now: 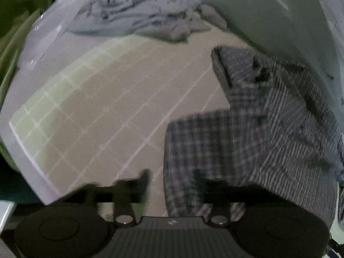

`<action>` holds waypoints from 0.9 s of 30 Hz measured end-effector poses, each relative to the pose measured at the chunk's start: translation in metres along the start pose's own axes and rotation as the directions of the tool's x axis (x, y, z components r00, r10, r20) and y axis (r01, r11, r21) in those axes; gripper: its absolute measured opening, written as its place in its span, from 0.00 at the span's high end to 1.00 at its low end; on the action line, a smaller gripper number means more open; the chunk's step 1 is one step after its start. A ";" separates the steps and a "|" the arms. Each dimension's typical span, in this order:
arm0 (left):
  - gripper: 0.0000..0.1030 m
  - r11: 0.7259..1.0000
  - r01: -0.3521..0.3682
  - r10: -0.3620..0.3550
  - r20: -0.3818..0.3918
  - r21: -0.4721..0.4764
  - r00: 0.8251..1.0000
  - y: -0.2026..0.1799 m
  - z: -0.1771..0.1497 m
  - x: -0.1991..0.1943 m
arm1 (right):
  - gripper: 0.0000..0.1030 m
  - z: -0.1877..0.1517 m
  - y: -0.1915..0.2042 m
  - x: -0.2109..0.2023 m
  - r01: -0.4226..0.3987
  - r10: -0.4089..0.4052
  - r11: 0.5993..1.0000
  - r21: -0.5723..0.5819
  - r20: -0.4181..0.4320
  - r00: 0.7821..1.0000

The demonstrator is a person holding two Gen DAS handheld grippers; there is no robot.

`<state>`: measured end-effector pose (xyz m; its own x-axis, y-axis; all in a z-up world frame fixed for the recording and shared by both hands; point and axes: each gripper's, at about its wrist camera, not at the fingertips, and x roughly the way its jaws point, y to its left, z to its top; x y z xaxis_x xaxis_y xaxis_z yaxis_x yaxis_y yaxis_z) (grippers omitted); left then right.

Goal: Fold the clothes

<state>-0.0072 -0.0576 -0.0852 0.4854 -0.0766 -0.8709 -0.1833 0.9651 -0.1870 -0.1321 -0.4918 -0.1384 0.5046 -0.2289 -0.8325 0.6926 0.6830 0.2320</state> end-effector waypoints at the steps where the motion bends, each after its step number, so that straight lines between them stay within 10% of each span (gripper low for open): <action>1: 0.31 1.000 -0.002 0.001 0.018 0.027 1.000 -0.001 0.004 0.000 | 0.40 0.000 0.002 0.002 0.008 -0.008 1.000 -0.003 -0.003 1.000; 8: 0.18 0.980 0.065 -0.080 0.070 0.186 0.994 -0.017 0.043 0.017 | 0.29 -0.004 0.007 0.015 0.072 -0.074 0.996 -0.051 -0.033 0.997; 16: 0.21 0.919 0.196 -0.206 -0.009 0.343 0.979 -0.052 0.055 0.057 | 0.41 -0.008 0.013 0.017 0.084 -0.090 0.993 -0.082 -0.068 0.994; 19: 0.50 0.919 0.234 -0.226 -0.062 0.318 0.972 -0.050 0.051 0.066 | 0.65 -0.011 0.016 0.018 0.084 -0.092 0.992 -0.091 -0.088 0.992; 21: 0.94 0.926 0.235 -0.218 -0.089 0.295 0.972 -0.044 0.049 0.070 | 0.88 -0.013 0.018 0.016 0.078 -0.088 0.992 -0.102 -0.098 0.991; 27: 0.95 0.955 0.152 -0.137 -0.078 0.255 0.988 -0.014 0.036 0.052 | 0.98 -0.014 0.016 -0.007 0.138 -0.141 0.986 -0.095 -0.035 0.989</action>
<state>0.0506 -0.0658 -0.1114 0.4374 -0.2271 -0.8701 0.1173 0.9737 -0.1952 -0.1320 -0.4695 -0.1362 0.3832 -0.2989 -0.8740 0.7034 0.7076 0.0665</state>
